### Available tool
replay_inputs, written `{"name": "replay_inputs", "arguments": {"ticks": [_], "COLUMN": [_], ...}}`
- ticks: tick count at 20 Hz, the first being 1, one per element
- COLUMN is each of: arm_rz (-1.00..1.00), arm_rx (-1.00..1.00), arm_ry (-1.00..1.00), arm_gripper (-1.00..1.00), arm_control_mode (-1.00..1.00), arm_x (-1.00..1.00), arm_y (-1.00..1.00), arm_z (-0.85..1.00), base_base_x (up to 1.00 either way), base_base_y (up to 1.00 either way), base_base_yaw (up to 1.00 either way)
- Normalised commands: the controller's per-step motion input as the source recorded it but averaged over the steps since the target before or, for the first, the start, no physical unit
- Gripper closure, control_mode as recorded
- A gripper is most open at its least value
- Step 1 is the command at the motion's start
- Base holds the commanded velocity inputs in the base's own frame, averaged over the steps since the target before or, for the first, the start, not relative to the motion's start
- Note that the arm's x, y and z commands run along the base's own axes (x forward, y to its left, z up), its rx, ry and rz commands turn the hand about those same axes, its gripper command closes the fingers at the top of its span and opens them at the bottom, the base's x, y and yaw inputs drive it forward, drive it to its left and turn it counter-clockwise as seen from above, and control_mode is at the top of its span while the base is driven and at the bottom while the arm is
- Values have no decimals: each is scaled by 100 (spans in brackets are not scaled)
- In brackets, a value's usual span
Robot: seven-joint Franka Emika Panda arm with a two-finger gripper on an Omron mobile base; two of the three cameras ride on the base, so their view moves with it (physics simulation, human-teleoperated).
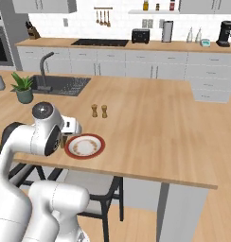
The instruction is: Start the toaster. Once the lever pops up, take the bread to the plate on the dining counter.
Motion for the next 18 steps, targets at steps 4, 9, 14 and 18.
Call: {"name": "replay_inputs", "arguments": {"ticks": [4, 9, 14, 18], "arm_rz": [0, 0, 0, 0], "arm_rx": [0, 3, 5, 6], "arm_ry": [0, 0, 0, 4], "arm_gripper": [100, 100, 100, 100], "arm_control_mode": [-100, -100, -100, -100], "arm_x": [13, 27, 33, 39], "arm_y": [0, 0, 0, 0], "arm_z": [-38, -26, -13, -5], "base_base_x": [0, 0, 0, 0], "base_base_y": [0, 0, 0, 0], "base_base_yaw": [0, 0, 0, 0]}}
